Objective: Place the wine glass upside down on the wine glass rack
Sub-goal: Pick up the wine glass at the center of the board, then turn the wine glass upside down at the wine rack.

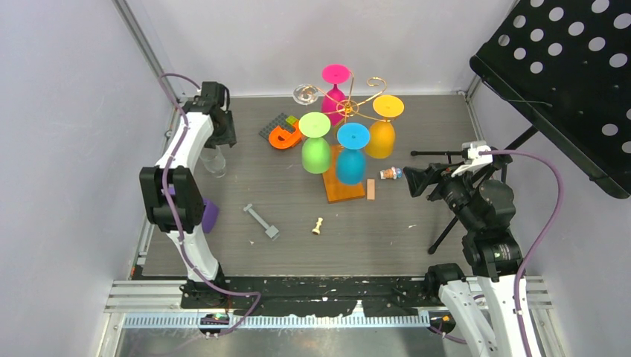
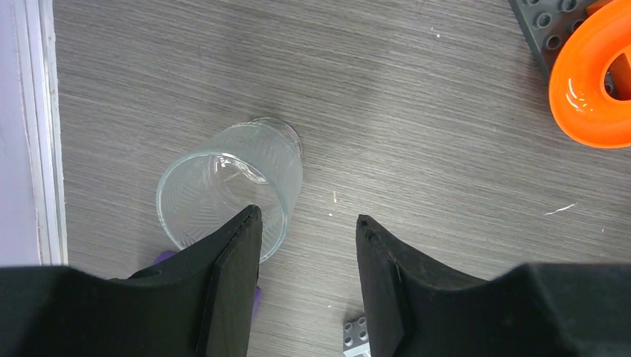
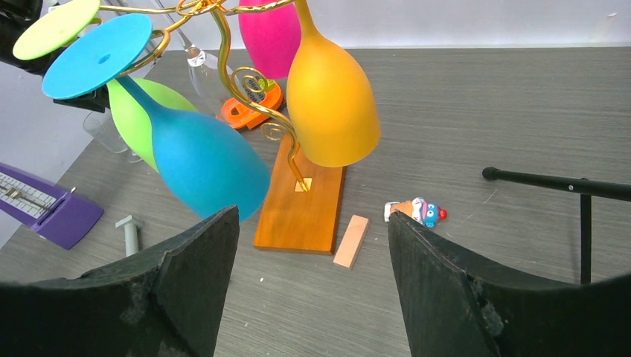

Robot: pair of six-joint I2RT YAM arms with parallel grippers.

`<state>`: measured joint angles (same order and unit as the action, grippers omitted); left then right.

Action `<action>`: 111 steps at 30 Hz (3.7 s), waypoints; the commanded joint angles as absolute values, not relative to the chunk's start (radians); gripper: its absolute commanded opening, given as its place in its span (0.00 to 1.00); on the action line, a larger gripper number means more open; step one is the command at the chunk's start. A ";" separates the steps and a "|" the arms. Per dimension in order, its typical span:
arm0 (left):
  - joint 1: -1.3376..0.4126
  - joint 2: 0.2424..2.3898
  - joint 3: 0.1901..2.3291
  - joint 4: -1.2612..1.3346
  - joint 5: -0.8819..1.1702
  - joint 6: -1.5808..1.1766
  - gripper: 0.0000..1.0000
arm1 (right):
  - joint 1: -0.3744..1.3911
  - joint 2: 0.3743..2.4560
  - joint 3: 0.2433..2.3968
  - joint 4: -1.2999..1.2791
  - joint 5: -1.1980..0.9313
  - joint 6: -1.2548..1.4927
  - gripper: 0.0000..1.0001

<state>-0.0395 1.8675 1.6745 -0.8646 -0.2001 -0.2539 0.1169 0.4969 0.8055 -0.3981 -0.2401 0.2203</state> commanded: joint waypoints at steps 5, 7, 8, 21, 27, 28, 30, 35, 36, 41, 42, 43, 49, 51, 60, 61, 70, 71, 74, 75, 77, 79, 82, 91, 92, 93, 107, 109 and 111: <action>-0.034 1.908 1.681 -0.869 -0.230 -0.242 0.49 | 0.121 0.499 0.814 -0.369 -0.255 0.221 0.79; -0.033 1.913 1.679 -0.869 -0.229 -0.242 0.47 | 0.121 0.496 0.813 -0.372 -0.255 0.222 0.79; -0.032 1.915 1.678 -0.870 -0.228 -0.242 0.45 | 0.121 0.497 0.813 -0.373 -0.255 0.221 0.79; -0.017 1.932 1.648 -0.860 -0.243 -0.239 0.34 | 0.121 0.480 0.813 -0.385 -0.254 0.222 0.79; -0.014 1.931 1.640 -0.856 -0.249 -0.237 0.26 | 0.121 0.476 0.813 -0.390 -0.255 0.224 0.79; -0.014 1.931 1.639 -0.856 -0.249 -0.238 0.23 | 0.121 0.476 0.813 -0.392 -0.256 0.224 0.79; -0.014 1.933 1.639 -0.856 -0.249 -0.236 0.20 | 0.121 0.471 0.813 -0.394 -0.255 0.224 0.79; -0.014 1.936 1.626 -0.849 -0.252 -0.235 0.19 | 0.121 0.460 0.814 -0.401 -0.253 0.222 0.79; -0.014 1.937 1.624 -0.850 -0.252 -0.234 0.19 | 0.121 0.458 0.814 -0.402 -0.252 0.223 0.79; -0.014 1.946 1.623 -0.849 -0.244 -0.228 0.18 | 0.121 0.453 0.814 -0.406 -0.252 0.223 0.79; -0.014 1.948 1.623 -0.850 -0.243 -0.227 0.14 | 0.121 0.453 0.816 -0.406 -0.252 0.223 0.79; -0.014 1.948 1.623 -0.850 -0.240 -0.228 0.10 | 0.121 0.454 0.818 -0.406 -0.253 0.224 0.79; -0.014 1.933 1.619 -0.851 -0.234 -0.229 0.01 | 0.121 0.451 0.820 -0.409 -0.252 0.223 0.79; -0.014 1.922 1.618 -0.852 -0.226 -0.231 0.00 | 0.122 0.452 0.820 -0.409 -0.251 0.222 0.79; -0.015 1.706 1.581 -0.861 -0.146 -0.270 0.00 | 0.122 0.460 0.856 -0.419 -0.204 0.210 0.79; -0.015 1.664 1.561 -0.852 -0.133 -0.275 0.00 | 0.121 0.455 0.871 -0.420 -0.193 0.213 0.79; -0.026 1.273 1.432 -0.813 0.021 -0.356 0.00 | 0.121 0.494 1.073 -0.502 -0.114 0.222 0.79; -0.027 1.232 1.414 -0.798 0.048 -0.369 0.00 | 0.121 0.506 1.097 -0.516 -0.122 0.228 0.79; -0.028 1.095 1.360 -0.758 0.103 -0.407 0.00 | 0.121 0.572 1.223 -0.582 -0.199 0.258 0.79; -0.028 1.033 1.340 -0.738 0.123 -0.417 0.00 | 0.121 0.583 1.245 -0.588 -0.244 0.266 0.79; -0.029 0.945 1.304 -0.700 0.163 -0.437 0.00 | 0.120 0.610 1.291 -0.590 -0.318 0.300 0.79; -0.029 0.860 1.263 -0.624 0.232 -0.464 0.00 | 0.121 0.641 1.321 -0.573 -0.400 0.356 0.79; -0.028 0.729 1.171 -0.458 0.323 -0.529 0.00 | 0.121 0.686 1.344 -0.509 -0.498 0.509 0.79; -0.031 0.605 1.149 -0.135 0.449 -0.751 0.00 | 0.121 0.774 1.280 0.076 -0.699 1.081 0.78; -0.031 0.609 1.134 -0.064 0.467 -0.795 0.00 | 0.122 0.783 1.280 0.106 -0.701 1.116 0.78; -0.033 0.614 1.113 0.035 0.476 -0.855 0.00 | 0.123 0.800 1.283 0.163 -0.700 1.176 0.78; -0.100 0.783 1.002 0.960 0.282 -1.028 0.00 | 0.331 0.990 1.389 0.395 -0.448 1.589 0.75; -0.101 0.845 1.011 1.094 0.290 -1.024 0.00 | 0.434 1.042 1.418 0.411 -0.406 1.625 0.74; -0.103 0.917 1.019 1.314 0.325 -0.998 0.00 | 0.497 1.101 1.451 0.423 -0.382 1.672 0.73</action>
<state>-0.0967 0.8280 0.9607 0.7811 0.3218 -1.0355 0.3824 1.0172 1.3743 0.3450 -0.4812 1.5410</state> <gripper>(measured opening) 0.030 0.744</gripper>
